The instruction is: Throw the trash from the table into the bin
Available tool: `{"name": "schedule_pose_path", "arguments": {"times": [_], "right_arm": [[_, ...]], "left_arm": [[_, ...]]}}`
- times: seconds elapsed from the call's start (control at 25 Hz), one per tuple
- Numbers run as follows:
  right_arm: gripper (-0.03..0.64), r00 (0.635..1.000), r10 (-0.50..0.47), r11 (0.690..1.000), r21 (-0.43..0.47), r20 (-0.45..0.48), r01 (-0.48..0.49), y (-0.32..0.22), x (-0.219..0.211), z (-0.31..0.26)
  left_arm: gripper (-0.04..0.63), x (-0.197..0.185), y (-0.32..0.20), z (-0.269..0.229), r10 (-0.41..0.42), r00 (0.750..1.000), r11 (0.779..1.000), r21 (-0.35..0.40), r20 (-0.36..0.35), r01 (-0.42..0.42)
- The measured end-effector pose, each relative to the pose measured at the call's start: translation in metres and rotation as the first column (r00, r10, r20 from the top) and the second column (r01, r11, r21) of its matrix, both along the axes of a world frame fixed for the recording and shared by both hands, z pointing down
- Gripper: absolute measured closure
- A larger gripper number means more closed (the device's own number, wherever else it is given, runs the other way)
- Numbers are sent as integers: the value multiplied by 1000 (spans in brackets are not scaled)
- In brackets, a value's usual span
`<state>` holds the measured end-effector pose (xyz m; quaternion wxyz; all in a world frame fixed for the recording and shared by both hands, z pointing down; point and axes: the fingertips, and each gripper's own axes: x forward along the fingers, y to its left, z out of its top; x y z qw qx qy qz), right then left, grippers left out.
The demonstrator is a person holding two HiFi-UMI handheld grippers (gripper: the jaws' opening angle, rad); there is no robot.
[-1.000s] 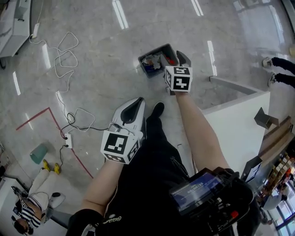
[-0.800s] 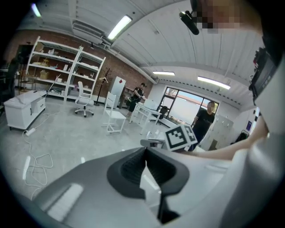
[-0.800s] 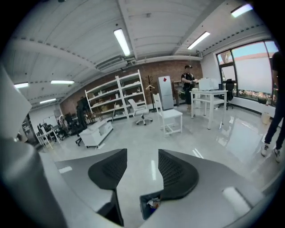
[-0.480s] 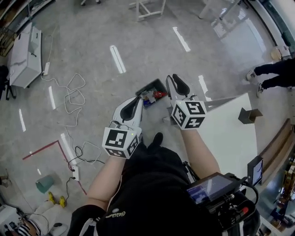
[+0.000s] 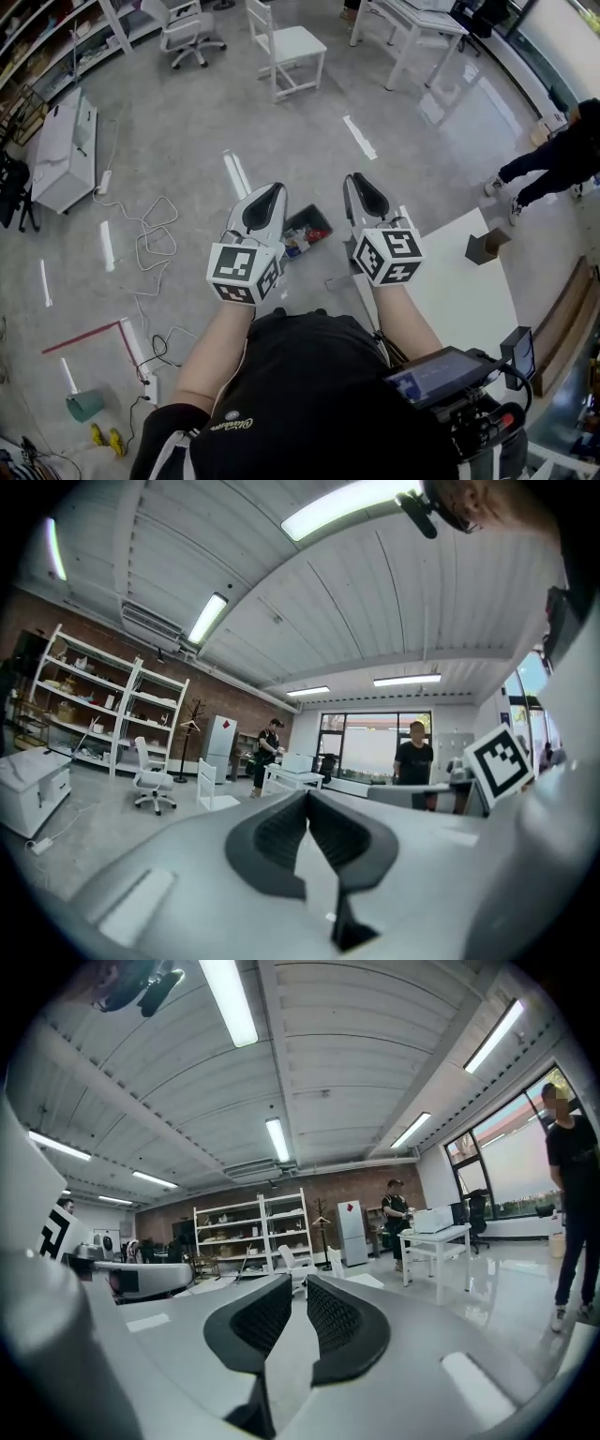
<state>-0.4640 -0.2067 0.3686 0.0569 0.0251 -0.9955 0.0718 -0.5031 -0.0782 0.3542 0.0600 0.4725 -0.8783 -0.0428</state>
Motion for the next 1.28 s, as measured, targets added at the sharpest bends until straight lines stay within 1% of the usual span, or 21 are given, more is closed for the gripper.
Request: {"name": "schedule_pose_path", "arguments": {"times": [0.12, 0.44, 0.76, 1.0, 1.16, 1.28], "right_arm": [[565, 1000, -3, 1000, 12, 18, 3, 1, 3, -10], [565, 1000, -19, 1000, 21, 14, 18, 6, 9, -10], [571, 999, -30, 998, 55, 11, 29, 11, 13, -15], [574, 999, -39, 997, 61, -3, 39, 17, 17, -10], [583, 999, -32, 996, 82, -3, 33, 18, 18, -12], [584, 999, -33, 996, 77, -1, 32, 16, 17, -12]], "left_arm": [[586, 3, -3, -7, 5, 1000, 1000, 6, 17, -5], [586, 10, -6, -14, 17, 999, 1000, 3, 37, -17], [586, 14, -4, -17, 12, 999, 1000, 9, 40, -13], [586, 16, 0, -13, 9, 999, 1000, 11, 31, -9], [586, 16, 1, -13, 7, 999, 1000, 14, 31, -8], [586, 15, 0, -14, 9, 999, 1000, 18, 32, -10]]}}
